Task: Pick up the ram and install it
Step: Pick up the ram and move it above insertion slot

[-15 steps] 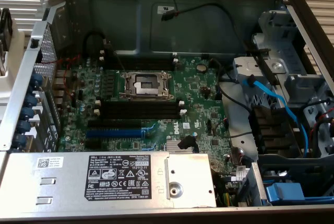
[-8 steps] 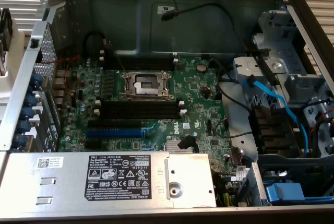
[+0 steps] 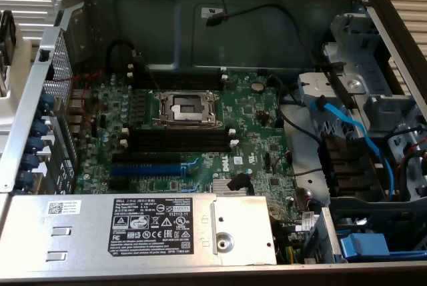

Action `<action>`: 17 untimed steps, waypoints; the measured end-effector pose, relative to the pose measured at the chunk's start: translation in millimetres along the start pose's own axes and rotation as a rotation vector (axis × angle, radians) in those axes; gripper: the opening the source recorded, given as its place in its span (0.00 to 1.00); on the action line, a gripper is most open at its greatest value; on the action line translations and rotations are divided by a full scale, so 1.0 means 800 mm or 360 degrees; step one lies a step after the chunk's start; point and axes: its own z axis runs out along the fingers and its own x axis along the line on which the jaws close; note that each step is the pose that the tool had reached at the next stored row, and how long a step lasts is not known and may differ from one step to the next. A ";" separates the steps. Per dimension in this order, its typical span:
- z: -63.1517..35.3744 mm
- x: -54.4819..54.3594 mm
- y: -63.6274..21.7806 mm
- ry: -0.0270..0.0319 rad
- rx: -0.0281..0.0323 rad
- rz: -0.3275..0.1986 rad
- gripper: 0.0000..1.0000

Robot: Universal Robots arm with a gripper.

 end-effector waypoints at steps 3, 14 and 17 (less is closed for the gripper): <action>0.000 0.006 -0.006 -0.00002 -0.00016 0.0000 0.10; 0.012 0.014 -0.013 0.00054 -0.00030 0.0000 0.10; 0.018 0.015 -0.024 0.00059 -0.00031 0.0000 0.10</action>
